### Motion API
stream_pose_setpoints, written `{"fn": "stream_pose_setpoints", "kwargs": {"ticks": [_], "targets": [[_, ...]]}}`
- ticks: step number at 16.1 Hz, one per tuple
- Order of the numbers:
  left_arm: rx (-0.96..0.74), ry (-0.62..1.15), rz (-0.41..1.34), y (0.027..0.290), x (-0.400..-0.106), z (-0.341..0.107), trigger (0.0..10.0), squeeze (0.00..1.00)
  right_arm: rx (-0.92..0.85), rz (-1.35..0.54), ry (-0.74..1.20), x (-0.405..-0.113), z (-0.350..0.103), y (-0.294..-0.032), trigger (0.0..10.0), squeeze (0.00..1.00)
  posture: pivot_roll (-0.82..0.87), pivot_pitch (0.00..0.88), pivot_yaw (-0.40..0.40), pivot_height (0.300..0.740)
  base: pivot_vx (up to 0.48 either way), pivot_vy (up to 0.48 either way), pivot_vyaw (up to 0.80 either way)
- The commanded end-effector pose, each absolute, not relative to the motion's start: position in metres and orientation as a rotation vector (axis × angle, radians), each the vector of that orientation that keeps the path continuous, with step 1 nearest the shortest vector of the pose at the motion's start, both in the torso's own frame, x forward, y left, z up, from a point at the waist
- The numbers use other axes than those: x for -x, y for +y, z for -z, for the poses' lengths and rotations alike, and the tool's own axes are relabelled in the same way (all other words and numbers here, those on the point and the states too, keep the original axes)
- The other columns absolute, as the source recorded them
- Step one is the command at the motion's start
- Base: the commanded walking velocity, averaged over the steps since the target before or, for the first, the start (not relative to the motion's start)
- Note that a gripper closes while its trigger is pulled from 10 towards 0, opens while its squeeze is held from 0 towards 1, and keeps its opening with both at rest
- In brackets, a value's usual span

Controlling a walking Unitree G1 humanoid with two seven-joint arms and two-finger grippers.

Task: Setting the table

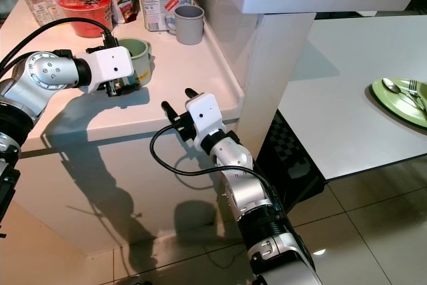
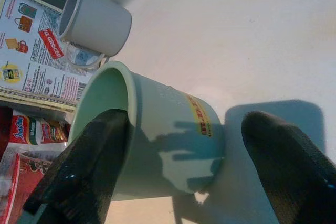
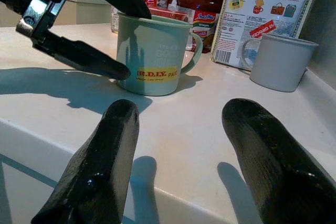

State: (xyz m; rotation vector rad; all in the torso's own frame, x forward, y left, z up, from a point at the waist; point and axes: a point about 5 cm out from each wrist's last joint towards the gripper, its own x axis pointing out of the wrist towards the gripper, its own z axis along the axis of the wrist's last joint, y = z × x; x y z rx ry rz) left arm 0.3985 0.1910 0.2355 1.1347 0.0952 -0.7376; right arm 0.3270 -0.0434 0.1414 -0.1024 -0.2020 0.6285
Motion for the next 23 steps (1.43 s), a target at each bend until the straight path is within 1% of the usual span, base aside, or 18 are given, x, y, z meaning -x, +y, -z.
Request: {"fn": "stream_pose_setpoints", "kwargs": {"ticks": [1, 17, 23], "targets": [[-1.150, 0.146, 0.774, 0.189, -0.398, -0.226, 0.0, 0.00, 0.110, -0.618, -0.213, -0.328, -0.145, -0.046, 10.0, 0.00, 0.00, 0.000, -0.016, 0.740, 0.000, 0.000, 0.00], [-1.175, 0.125, 0.863, 0.192, -0.391, -0.226, 0.0, 0.00, 0.112, -0.619, -0.206, -0.328, -0.145, -0.046, 10.0, 0.00, 0.01, 0.000, -0.017, 0.740, 0.000, 0.000, 0.00], [-1.201, 0.073, 0.896, 0.193, -0.387, -0.229, 0.0, 0.00, 0.114, -0.622, -0.206, -0.328, -0.144, -0.046, 10.0, 0.00, 0.01, 0.000, -0.021, 0.740, 0.000, 0.000, 0.00]]}}
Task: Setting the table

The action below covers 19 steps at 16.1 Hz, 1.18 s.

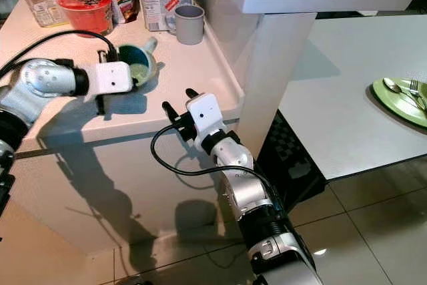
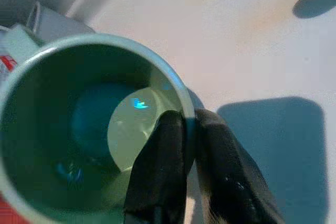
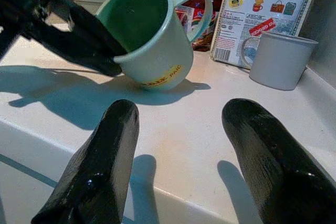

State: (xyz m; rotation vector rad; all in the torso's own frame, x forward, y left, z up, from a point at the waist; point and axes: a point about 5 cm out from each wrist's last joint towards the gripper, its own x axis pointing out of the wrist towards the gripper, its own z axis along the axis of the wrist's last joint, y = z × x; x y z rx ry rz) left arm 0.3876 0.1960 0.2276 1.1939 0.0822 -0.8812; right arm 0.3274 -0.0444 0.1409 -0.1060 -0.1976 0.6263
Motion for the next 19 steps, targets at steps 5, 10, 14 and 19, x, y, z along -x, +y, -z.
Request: {"fn": "stream_pose_setpoints", "kwargs": {"ticks": [5, 10, 14, 19], "targets": [[-1.262, -0.068, 0.910, 0.192, -0.383, -0.252, 0.0, 0.00, 0.121, -0.605, -0.208, -0.331, -0.146, -0.052, 10.0, 0.00, 0.02, 0.000, -0.025, 0.740, 0.000, 0.000, 0.00], [-1.328, -0.201, 0.986, 0.190, -0.371, -0.269, 0.0, 0.00, 0.092, -0.533, -0.194, -0.344, -0.152, -0.072, 10.0, 0.00, 0.03, 0.000, -0.022, 0.740, 0.000, 0.000, 0.00], [-1.338, -0.191, 1.086, 0.191, -0.361, -0.265, 0.0, 0.00, 0.057, -0.464, -0.196, -0.356, -0.162, -0.091, 10.0, 0.00, 0.03, 0.000, -0.019, 0.740, 0.000, 0.000, 0.00], [-1.354, -0.152, 1.240, 0.188, -0.347, -0.260, 0.0, 0.00, -0.156, -0.531, -0.180, -0.361, -0.183, -0.098, 10.0, 0.00, 0.04, 0.000, -0.012, 0.740, 0.000, 0.000, 0.00]]}}
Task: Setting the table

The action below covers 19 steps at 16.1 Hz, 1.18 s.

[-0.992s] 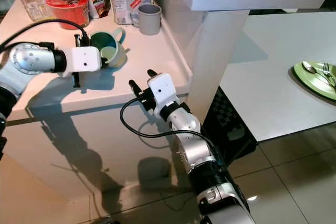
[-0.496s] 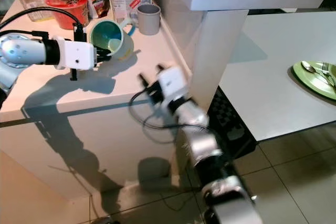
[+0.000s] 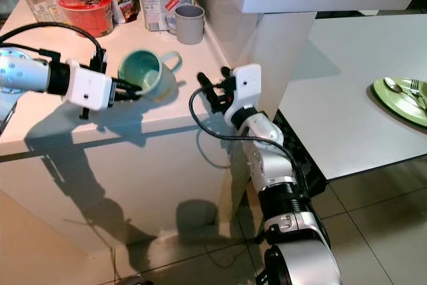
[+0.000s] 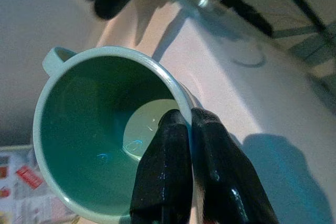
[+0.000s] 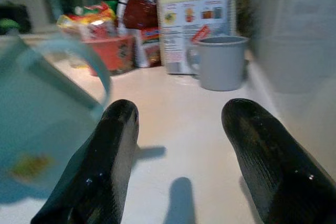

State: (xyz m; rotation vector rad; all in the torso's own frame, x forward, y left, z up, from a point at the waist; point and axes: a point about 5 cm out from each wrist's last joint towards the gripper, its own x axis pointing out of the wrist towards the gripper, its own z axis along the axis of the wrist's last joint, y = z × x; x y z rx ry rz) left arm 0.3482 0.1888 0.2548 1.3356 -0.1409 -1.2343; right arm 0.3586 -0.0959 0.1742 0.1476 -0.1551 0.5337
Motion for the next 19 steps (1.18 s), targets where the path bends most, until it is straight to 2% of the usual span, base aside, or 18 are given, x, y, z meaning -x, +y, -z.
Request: {"fn": "stream_pose_setpoints", "kwargs": {"ticks": [1, 7, 9, 12, 14, 19], "targets": [[-1.358, -0.147, 1.258, 0.187, -0.345, -0.258, 0.0, 0.00, -0.191, -0.555, -0.183, -0.360, -0.188, -0.099, 10.0, 0.00, 0.04, 0.000, -0.010, 0.740, 0.000, 0.000, 0.00], [-1.381, -0.113, 1.340, 0.186, -0.337, -0.258, 0.0, 0.00, -0.513, -0.663, -0.118, -0.355, -0.204, -0.096, 10.0, 0.00, 0.03, 0.000, -0.007, 0.740, 0.000, 0.000, 0.00], [-1.378, -0.104, 1.346, 0.186, -0.337, -0.257, 0.0, 0.00, -0.533, -0.683, -0.117, -0.352, -0.210, -0.097, 10.0, 0.00, 0.04, 0.000, -0.006, 0.740, 0.000, 0.000, 0.00], [-1.371, -0.096, 1.345, 0.185, -0.338, -0.256, 0.0, 0.00, -0.260, -0.701, -0.123, -0.347, -0.200, -0.095, 10.0, 0.00, 0.03, 0.000, -0.008, 0.740, 0.000, 0.000, 0.00], [-1.365, -0.127, 1.353, 0.179, -0.338, -0.258, 0.0, 0.00, 0.035, -0.739, -0.096, -0.341, -0.179, -0.093, 10.0, 0.00, 0.03, 0.000, -0.010, 0.740, 0.000, 0.000, 0.00], [-1.398, -0.271, 1.393, 0.160, -0.330, -0.272, 0.0, 0.00, 0.154, -0.777, -0.108, -0.340, -0.171, -0.098, 10.0, 0.00, 0.03, 0.000, -0.011, 0.740, 0.000, 0.000, 0.00]]}}
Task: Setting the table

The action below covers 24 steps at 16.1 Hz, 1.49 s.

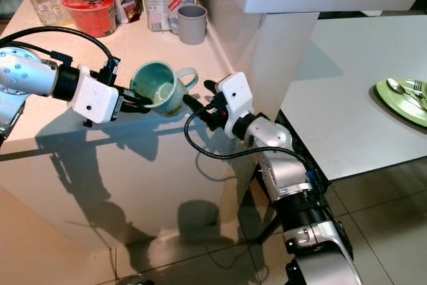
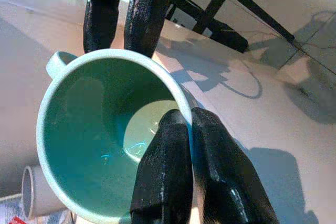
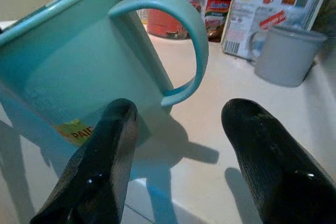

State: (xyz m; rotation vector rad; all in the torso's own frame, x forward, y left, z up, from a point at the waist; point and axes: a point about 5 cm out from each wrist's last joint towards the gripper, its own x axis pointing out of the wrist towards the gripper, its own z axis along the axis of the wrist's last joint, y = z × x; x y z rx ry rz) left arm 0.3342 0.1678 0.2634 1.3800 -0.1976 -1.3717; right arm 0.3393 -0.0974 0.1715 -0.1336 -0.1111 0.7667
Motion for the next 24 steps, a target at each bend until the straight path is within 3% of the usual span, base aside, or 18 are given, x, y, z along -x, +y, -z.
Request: {"fn": "stream_pose_setpoints", "kwargs": {"ticks": [1, 9, 17, 24], "targets": [[-1.411, -0.312, 1.406, 0.157, -0.327, -0.276, 0.0, 0.00, 0.179, -0.791, -0.119, -0.340, -0.172, -0.098, 10.0, 0.00, 0.03, 0.000, -0.012, 0.740, 0.000, 0.000, 0.00], [-1.428, -0.313, 1.478, 0.153, -0.318, -0.265, 0.0, 0.00, 0.273, -0.875, -0.215, -0.337, -0.197, -0.107, 10.0, 0.00, 0.03, 0.000, -0.014, 0.740, 0.000, 0.000, 0.00], [-1.418, -0.290, 1.490, 0.154, -0.317, -0.258, 0.0, 0.00, 0.279, -0.835, -0.211, -0.339, -0.204, -0.125, 10.0, 0.00, 0.03, 0.000, -0.015, 0.740, 0.000, 0.000, 0.00], [-1.416, -0.392, 1.524, 0.137, -0.309, -0.264, 0.0, 0.00, 0.284, -0.823, -0.152, -0.345, -0.186, -0.113, 10.0, 0.00, 0.03, 0.000, -0.018, 0.740, 0.000, 0.000, 0.00]]}}
